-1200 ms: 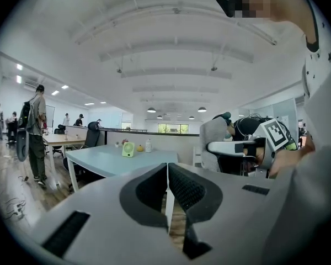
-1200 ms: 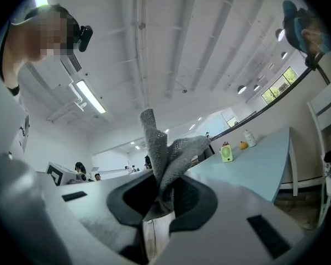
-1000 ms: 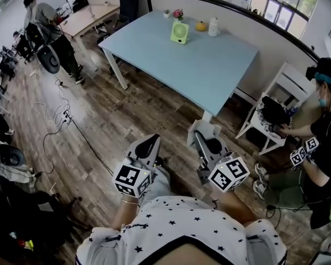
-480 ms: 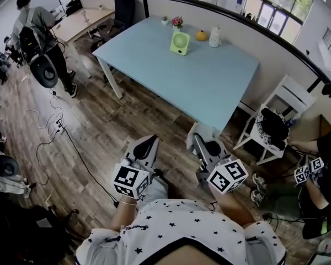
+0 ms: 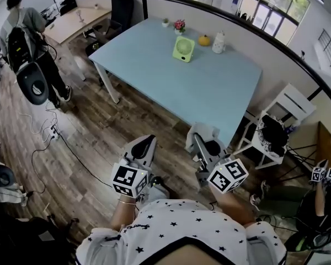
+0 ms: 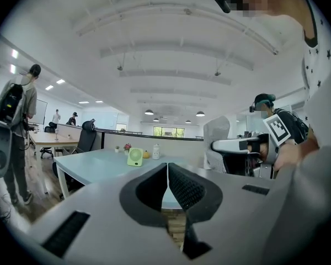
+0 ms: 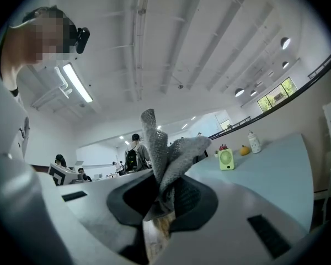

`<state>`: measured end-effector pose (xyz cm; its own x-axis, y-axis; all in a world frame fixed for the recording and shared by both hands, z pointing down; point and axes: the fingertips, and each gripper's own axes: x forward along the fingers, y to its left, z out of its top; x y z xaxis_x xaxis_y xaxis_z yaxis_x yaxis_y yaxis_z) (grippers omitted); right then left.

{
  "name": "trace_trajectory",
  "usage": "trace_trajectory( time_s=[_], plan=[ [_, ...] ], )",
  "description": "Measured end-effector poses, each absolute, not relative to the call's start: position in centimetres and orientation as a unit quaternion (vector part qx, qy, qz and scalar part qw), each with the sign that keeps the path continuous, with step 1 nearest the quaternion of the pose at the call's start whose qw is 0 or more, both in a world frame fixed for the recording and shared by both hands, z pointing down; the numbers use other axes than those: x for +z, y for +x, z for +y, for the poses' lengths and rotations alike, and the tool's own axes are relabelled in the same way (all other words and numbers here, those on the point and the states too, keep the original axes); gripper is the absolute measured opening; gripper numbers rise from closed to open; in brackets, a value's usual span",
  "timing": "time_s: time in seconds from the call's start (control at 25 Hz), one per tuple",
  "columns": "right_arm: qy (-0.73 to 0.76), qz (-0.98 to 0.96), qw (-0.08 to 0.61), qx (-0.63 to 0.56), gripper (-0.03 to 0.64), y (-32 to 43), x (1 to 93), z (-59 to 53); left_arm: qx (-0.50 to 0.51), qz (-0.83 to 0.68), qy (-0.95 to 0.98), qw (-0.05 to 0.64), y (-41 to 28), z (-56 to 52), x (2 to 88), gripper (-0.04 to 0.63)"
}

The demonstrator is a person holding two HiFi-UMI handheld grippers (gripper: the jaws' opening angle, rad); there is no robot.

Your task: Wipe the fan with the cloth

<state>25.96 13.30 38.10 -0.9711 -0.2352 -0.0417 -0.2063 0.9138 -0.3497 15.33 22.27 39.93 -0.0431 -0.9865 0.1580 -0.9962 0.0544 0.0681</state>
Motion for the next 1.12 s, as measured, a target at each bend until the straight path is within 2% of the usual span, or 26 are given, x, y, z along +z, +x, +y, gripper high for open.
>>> trace_trajectory(
  time_s=[0.64, 1.12],
  plan=[
    [-0.125, 0.976, 0.028, -0.175, 0.05, 15.1, 38.0, 11.2, 0.045, -0.731, 0.678, 0.064, 4.0, 21.1, 40.0, 0.031],
    [-0.14, 0.975, 0.03, -0.17, 0.051, 11.7, 37.9, 9.7, 0.027, -0.713, 0.698, 0.059, 1.0, 19.7, 39.7, 0.029]
  ],
)
